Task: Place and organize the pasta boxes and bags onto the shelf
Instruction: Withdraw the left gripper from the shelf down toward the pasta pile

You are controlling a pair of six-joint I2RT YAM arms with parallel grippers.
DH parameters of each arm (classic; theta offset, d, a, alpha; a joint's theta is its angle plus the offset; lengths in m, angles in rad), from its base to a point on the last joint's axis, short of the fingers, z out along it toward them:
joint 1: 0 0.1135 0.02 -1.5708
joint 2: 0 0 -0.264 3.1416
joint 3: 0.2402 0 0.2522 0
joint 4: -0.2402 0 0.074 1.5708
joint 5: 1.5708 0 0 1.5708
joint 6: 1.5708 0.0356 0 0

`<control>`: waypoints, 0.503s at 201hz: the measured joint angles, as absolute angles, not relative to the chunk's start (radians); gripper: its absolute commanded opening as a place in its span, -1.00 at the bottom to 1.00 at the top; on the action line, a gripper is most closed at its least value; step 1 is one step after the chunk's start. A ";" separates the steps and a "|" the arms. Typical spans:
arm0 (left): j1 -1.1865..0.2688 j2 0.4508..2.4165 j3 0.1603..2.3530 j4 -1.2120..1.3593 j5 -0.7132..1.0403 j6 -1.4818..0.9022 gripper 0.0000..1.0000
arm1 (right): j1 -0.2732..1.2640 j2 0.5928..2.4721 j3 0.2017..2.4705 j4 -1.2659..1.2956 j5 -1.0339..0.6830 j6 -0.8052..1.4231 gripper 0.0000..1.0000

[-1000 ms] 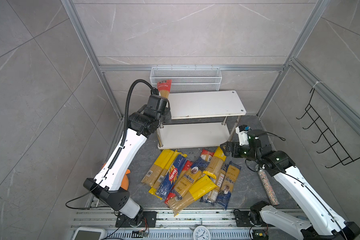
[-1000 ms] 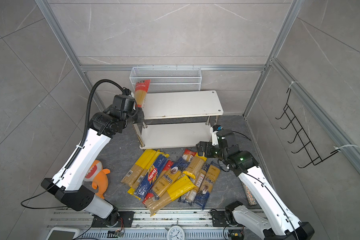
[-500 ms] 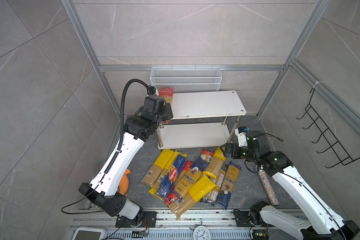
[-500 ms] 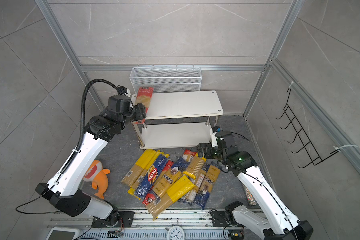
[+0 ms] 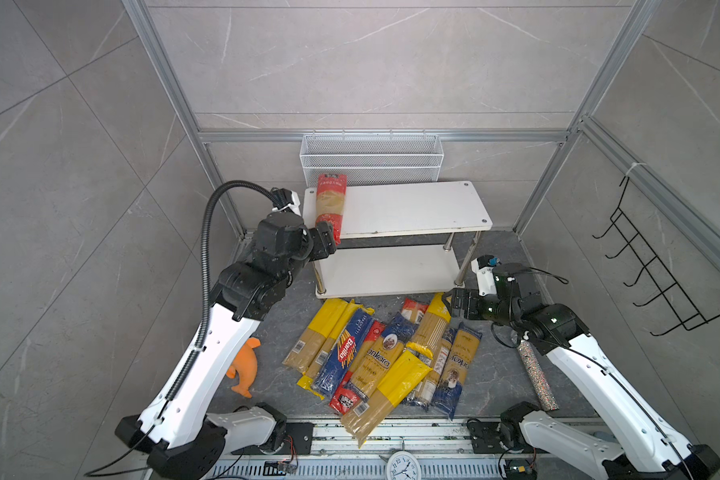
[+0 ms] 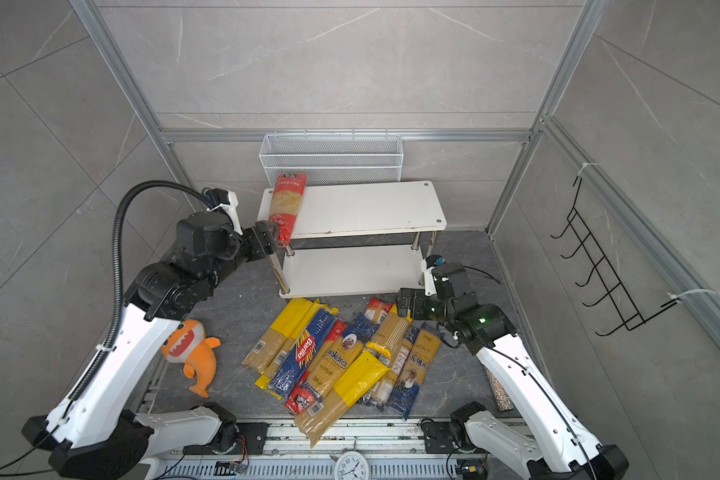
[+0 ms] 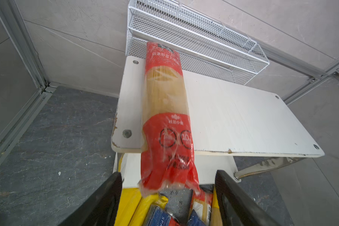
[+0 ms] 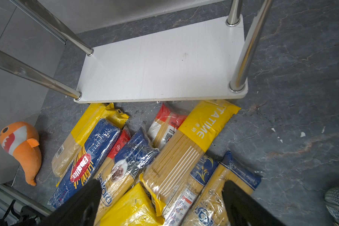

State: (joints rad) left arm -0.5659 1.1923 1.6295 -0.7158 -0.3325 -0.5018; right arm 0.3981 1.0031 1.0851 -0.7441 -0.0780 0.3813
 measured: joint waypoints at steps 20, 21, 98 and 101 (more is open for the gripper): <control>-0.606 1.081 1.528 -0.719 -0.331 -0.532 0.56 | 0.398 0.986 1.078 -0.753 -0.075 0.389 1.00; -0.607 1.077 1.524 -0.719 -0.331 -0.533 0.56 | 0.398 0.985 1.077 -0.753 -0.075 0.389 1.00; -0.874 0.876 1.221 -0.807 -0.350 -0.654 0.56 | 0.399 0.949 1.028 -0.803 -0.064 0.419 1.00; -0.883 0.874 1.211 -0.809 -0.350 -0.658 0.56 | 0.399 0.949 1.028 -0.804 -0.064 0.420 1.00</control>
